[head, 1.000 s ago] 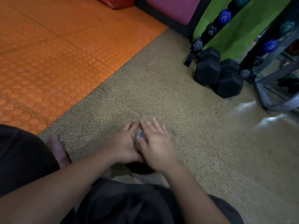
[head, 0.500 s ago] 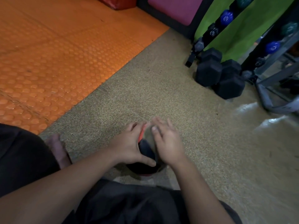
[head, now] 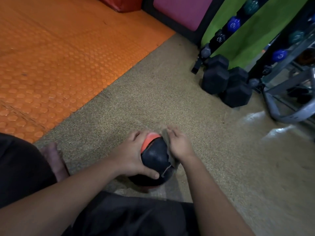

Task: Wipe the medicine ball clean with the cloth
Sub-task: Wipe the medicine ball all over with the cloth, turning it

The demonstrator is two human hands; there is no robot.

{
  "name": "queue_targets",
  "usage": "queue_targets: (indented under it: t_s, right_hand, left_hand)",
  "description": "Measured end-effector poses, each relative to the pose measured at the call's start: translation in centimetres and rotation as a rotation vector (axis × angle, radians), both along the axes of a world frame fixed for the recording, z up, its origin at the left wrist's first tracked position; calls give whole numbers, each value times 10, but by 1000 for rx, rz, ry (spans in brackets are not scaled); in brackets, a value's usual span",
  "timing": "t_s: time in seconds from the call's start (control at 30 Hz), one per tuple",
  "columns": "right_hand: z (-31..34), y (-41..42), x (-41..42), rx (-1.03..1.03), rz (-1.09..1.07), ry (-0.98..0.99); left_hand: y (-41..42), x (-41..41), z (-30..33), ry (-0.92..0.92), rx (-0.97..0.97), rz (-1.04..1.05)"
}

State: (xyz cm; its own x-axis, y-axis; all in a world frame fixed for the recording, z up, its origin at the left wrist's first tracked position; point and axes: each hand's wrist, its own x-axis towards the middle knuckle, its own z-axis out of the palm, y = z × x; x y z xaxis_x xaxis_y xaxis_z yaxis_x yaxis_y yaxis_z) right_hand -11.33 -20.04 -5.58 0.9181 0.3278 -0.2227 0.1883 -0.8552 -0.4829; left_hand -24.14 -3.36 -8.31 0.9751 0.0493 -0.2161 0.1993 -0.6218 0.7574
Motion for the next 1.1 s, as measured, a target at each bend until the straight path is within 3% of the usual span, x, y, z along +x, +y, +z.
queue_targets:
  t_s: [0.2,0.33,0.43,0.5,0.6,0.67,0.77,0.93,1.1]
  right_hand:
    - [3,-20,-35,440,-389,319]
    - [8,-40,-28,630,-596,548]
    - [18,-48,-19,903,-602,528]
    - [37,-53,-15,1019,-591,317]
    - [66,-52,-25,835,-494,-134]
    - [74,-40,-44,684,-286,-272]
    - [54,-20,-76,482,123,-177]
    - [10,-2,-87,-53,230,-281]
    - [1,7,-48,31,244,-123]
  left_hand:
    - [9,-1,0,13,18,-101]
    - [10,5,-3,14,-37,-58]
    - [10,8,-4,2,-60,-42]
    - [12,7,-6,-3,-65,-39]
    - [12,8,-9,-3,-55,-39]
    - [10,10,-8,-15,-30,-40]
    - [9,14,-11,-39,-36,-60]
    - [9,11,-10,-95,-51,-71]
    - [4,6,-5,-58,-67,-25]
